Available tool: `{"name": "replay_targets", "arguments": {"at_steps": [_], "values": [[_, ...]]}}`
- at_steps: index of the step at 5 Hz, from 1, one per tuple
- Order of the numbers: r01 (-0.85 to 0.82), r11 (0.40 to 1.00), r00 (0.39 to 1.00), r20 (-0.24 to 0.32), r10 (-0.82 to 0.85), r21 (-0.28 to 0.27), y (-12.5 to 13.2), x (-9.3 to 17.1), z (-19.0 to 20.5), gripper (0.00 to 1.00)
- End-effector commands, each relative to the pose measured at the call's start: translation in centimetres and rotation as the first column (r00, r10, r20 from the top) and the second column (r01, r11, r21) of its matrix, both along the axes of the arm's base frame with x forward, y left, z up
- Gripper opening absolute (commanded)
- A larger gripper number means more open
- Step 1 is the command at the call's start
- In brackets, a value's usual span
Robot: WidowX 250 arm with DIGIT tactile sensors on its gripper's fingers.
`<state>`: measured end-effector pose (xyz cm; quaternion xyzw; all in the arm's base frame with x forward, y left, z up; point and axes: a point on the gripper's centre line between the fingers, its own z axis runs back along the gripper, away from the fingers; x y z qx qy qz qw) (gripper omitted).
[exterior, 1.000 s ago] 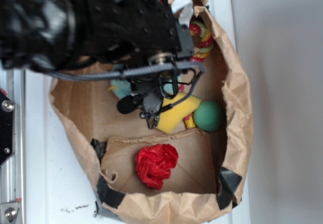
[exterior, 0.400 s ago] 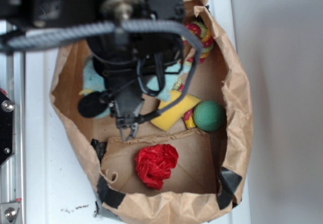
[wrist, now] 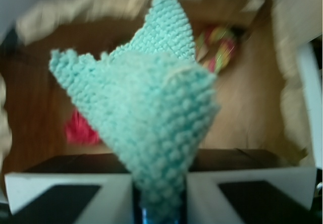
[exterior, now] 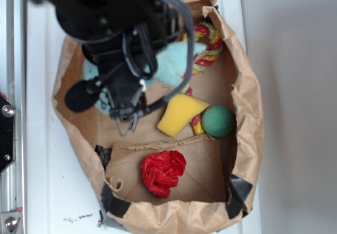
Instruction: Grab the blue cloth.
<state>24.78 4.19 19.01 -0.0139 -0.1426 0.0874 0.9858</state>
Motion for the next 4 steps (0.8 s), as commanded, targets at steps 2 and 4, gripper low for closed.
{"name": "replay_targets", "arguments": {"at_steps": [2,4], "values": [[-0.022,0.995,1.000,0.017,0.020,0.099,-4.1,1.7,-0.5,0.00],[-0.016,0.998,0.999,-0.044,0.018,0.053,-3.9,2.1,-0.2,0.00]]}}
